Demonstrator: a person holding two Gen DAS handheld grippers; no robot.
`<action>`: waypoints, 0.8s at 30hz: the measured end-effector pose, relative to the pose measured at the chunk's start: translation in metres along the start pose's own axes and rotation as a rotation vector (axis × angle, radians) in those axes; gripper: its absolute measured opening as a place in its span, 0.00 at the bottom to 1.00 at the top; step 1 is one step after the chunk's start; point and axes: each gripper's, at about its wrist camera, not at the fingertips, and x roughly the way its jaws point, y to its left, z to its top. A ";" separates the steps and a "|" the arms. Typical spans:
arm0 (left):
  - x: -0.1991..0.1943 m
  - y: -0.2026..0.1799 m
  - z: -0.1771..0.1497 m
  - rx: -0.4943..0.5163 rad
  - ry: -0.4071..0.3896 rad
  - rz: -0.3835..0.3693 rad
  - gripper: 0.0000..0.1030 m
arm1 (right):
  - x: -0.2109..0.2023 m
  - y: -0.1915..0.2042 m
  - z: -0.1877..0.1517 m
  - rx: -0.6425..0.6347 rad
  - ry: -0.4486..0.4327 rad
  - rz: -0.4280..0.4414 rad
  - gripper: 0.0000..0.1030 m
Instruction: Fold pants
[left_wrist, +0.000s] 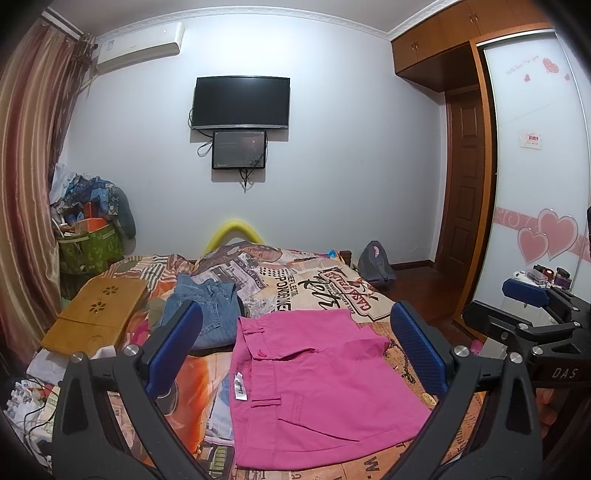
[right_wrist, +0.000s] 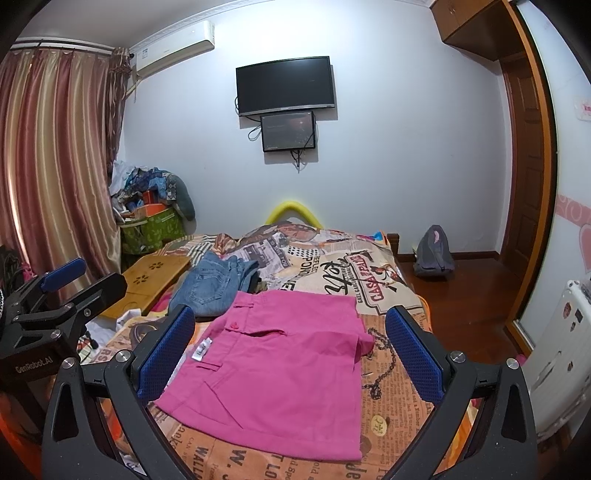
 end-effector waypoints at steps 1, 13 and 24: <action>0.000 0.000 0.000 0.001 -0.002 0.001 1.00 | 0.000 0.000 0.001 -0.001 -0.001 0.000 1.00; 0.001 -0.002 -0.004 0.006 -0.006 0.005 1.00 | -0.001 0.003 0.002 -0.004 -0.003 0.001 1.00; 0.000 -0.006 -0.005 0.006 -0.013 0.015 1.00 | -0.002 0.003 0.000 -0.003 -0.005 0.000 1.00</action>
